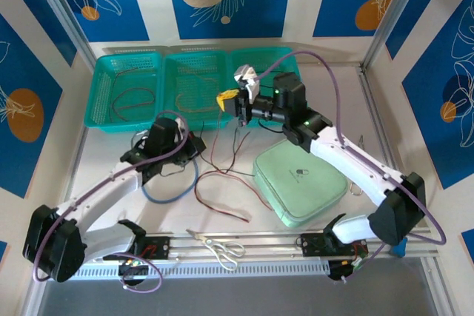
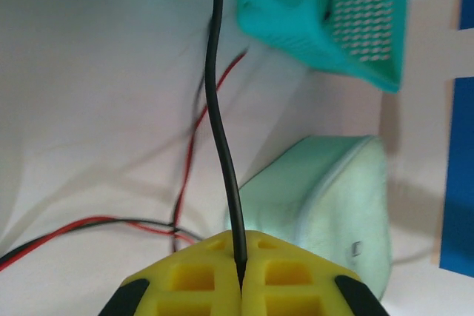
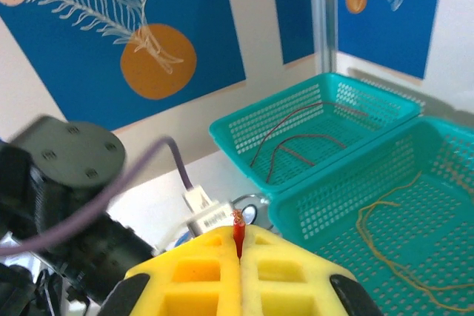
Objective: Untangle the cables
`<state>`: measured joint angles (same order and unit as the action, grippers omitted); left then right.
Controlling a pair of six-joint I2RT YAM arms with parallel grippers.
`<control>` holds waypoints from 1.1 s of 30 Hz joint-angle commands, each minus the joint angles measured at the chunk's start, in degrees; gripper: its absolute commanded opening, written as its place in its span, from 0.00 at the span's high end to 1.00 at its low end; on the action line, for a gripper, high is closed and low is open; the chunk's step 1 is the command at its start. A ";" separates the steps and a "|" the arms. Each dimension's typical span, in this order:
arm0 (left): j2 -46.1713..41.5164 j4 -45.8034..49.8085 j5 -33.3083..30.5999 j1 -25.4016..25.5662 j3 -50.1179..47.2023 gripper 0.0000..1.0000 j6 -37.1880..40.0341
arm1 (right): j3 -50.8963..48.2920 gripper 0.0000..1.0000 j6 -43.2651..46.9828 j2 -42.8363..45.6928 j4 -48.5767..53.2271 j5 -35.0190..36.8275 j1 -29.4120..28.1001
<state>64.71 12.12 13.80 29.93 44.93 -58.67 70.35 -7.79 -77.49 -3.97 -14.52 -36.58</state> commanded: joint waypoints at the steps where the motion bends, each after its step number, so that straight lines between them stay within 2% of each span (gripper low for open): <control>1: -1.95 10.53 -4.75 0.30 9.35 1.00 7.92 | -1.00 1.00 -1.05 4.30 -3.47 3.13 1.57; 10: 4.67 27.75 -7.99 0.29 34.09 1.00 23.42 | -0.31 1.00 -0.58 9.20 -7.78 10.56 3.32; 15: 6.98 31.48 -11.26 -0.03 42.34 1.00 30.25 | 0.04 1.00 -1.19 9.55 -9.22 11.98 5.55; 24: 9.51 26.88 -10.73 -1.62 47.32 1.00 34.10 | -1.83 1.00 -3.01 11.00 -10.04 11.91 9.14; 28: 9.97 21.17 -6.91 -4.18 50.40 1.00 34.04 | -2.47 1.00 -4.63 12.18 -10.61 11.26 11.84; 33: 12.16 15.35 -1.25 -4.88 55.47 1.00 33.82 | -2.20 1.00 -5.56 12.72 -11.63 9.66 13.28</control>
<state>76.23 33.78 7.53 25.47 96.95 -26.41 68.38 -12.10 -66.06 -12.93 -4.45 -23.73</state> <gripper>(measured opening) 0.057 0.047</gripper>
